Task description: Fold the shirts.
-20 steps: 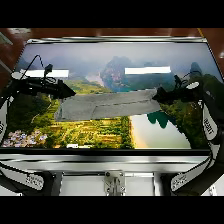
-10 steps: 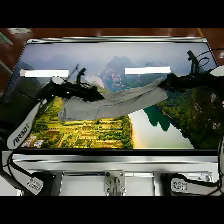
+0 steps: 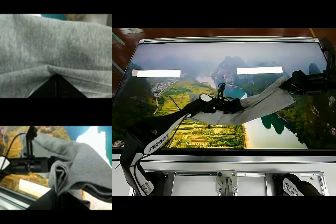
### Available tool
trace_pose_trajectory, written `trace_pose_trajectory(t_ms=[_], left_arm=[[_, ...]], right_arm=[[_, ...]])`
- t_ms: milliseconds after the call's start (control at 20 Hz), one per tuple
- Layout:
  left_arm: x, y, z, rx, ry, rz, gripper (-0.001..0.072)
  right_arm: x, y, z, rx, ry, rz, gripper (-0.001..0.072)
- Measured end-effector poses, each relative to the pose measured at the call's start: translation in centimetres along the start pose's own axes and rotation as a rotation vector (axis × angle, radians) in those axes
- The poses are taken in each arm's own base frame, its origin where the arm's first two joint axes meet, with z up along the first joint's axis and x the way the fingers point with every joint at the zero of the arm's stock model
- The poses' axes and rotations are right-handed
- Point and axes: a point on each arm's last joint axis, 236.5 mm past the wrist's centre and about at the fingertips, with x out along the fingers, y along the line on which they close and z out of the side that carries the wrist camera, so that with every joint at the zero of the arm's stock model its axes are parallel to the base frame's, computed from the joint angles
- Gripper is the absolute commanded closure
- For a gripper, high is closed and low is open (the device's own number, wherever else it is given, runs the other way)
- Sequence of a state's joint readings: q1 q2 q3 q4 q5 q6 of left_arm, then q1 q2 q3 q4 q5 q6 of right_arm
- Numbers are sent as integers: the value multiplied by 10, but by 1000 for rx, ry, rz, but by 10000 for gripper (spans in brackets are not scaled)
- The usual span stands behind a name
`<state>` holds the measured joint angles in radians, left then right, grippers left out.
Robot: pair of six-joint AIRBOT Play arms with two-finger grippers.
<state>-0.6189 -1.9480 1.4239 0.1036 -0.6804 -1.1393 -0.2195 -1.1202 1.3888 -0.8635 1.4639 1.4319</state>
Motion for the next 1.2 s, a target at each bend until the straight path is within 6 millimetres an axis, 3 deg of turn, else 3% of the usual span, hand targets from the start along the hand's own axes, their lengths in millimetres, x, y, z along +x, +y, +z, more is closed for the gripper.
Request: trace_pose_trajectory(t_ms=[150, 250, 350, 500, 650, 750, 900, 950, 1000, 1050, 1100, 1200], left_arm=[[4, -5, 0, -5, -5, -37, 678], [-13, -7, 23, 10, -51, -48, 678], [-50, -20, 63, 42, -141, -63, 678], [-137, -46, 128, 138, -313, -54, 678], [-257, -72, 178, 249, -514, 27, 677], [-346, -90, 194, 315, -664, 99, 677], [-465, -124, 189, 393, -872, 183, 675], [-496, -135, 181, 412, -927, 200, 676], [-522, -146, 170, 434, -971, 219, 675], [-542, -155, 159, 450, -1003, 232, 675], [-556, -164, 148, 467, -1026, 245, 675], [-566, -176, 126, 497, -1018, 259, 675]], right_arm=[[-6, 6, 5, 7, -42, -4, 658], [-3, 15, 16, 1, -90, 8, 658], [10, 29, 28, -19, -126, 34, 658], [56, 59, 36, -54, -121, 96, 658], [124, 104, 32, -76, -99, 195, 658], [176, 135, 21, -64, -80, 262, 658], [253, 165, -13, 0, -24, 316, 658], [278, 170, -28, 31, 3, 322, 646], [297, 173, -40, 65, 25, 328, 544], [314, 174, -51, 110, 41, 334, 297], [328, 176, -60, 146, 58, 341, 196], [344, 178, -70, 198, 73, 360, 196]])
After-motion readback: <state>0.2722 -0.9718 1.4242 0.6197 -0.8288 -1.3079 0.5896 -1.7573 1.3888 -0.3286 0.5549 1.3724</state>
